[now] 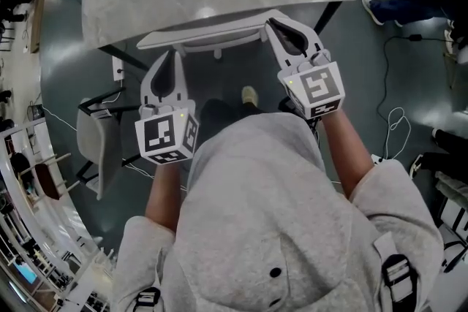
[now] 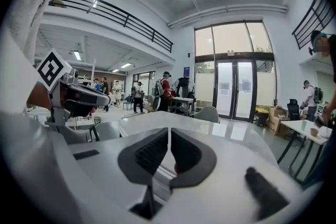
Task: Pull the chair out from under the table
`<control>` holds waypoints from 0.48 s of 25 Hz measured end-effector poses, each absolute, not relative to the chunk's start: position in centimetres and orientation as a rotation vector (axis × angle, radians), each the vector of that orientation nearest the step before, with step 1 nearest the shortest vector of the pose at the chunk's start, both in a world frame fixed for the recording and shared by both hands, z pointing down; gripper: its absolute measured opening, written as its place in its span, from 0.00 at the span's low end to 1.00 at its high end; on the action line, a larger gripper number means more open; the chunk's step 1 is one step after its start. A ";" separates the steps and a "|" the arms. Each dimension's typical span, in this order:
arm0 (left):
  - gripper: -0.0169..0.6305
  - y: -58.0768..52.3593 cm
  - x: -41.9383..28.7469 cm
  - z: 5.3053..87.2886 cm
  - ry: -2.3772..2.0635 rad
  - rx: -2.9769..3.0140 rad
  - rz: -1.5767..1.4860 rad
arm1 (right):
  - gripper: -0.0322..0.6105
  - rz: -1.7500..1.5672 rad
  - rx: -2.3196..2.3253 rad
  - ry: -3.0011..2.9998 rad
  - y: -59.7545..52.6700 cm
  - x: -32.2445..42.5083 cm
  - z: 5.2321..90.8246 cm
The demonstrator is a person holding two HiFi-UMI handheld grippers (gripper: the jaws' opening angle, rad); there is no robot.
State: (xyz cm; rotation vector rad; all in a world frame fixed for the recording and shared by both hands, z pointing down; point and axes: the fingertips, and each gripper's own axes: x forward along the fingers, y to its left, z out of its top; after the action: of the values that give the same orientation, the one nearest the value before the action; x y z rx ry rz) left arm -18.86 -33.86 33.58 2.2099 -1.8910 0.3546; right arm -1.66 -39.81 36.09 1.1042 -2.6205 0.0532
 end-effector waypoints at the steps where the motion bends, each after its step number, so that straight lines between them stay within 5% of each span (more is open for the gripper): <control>1: 0.05 -34.0 -19.3 33.9 -1.888 2.206 0.364 | 0.10 0.047 1.086 -2.614 -40.0 -1.9 36.3; 12: 0.06 -37.0 -21.7 38.0 -1.687 2.271 0.642 | 0.10 0.001 0.841 -2.503 -41.8 -4.6 38.9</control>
State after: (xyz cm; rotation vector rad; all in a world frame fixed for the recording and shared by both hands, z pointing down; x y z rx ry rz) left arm -21.65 -36.97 37.96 2.2712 -1.6867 0.6420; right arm -4.63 -41.75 38.89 0.8412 -2.5027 0.0014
